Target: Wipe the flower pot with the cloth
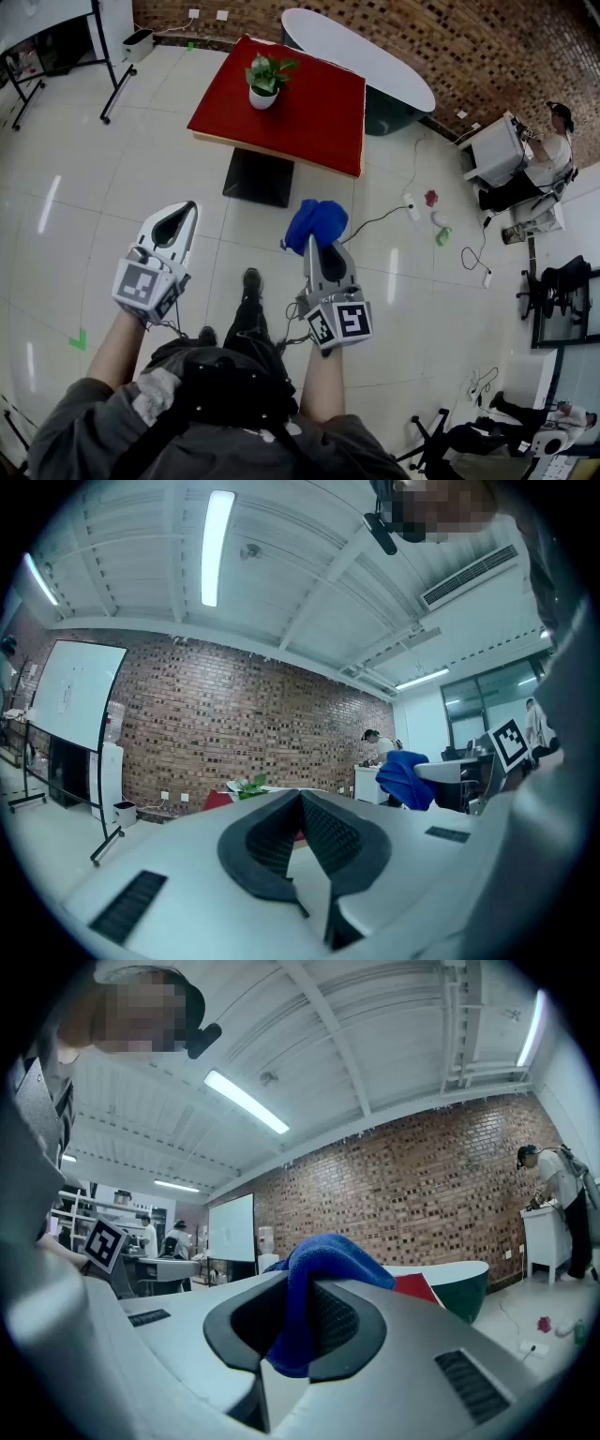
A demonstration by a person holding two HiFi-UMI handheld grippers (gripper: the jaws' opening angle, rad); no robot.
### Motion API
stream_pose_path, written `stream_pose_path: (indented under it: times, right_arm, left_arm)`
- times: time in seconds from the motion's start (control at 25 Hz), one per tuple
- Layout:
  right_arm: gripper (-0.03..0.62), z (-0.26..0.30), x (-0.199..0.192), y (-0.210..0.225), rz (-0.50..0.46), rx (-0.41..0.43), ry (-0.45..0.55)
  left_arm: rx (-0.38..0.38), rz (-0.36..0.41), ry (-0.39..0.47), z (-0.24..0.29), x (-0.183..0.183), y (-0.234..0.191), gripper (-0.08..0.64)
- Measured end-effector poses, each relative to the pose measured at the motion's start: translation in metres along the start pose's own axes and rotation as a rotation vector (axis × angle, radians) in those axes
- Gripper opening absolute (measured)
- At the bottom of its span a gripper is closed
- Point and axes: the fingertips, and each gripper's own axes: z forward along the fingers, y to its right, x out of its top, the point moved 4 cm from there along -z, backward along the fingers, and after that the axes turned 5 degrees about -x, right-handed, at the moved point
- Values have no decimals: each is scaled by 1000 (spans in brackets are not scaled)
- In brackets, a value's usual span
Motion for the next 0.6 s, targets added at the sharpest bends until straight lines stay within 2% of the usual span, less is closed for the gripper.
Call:
stream_pose_path:
  times: [0.24,0.36,0.6]
  right_arm:
    - [63,56,3,67,-6,-2,11]
    - [63,89,1,107,7,-13,18]
    - [63,156,-4,178,16,16,3]
  left_arm:
    - [-2,19,66,86,2,-13,26]
    - [-7,22,48,137,-1,-21,26]
    - [47,2,20,224,2,-38,26]
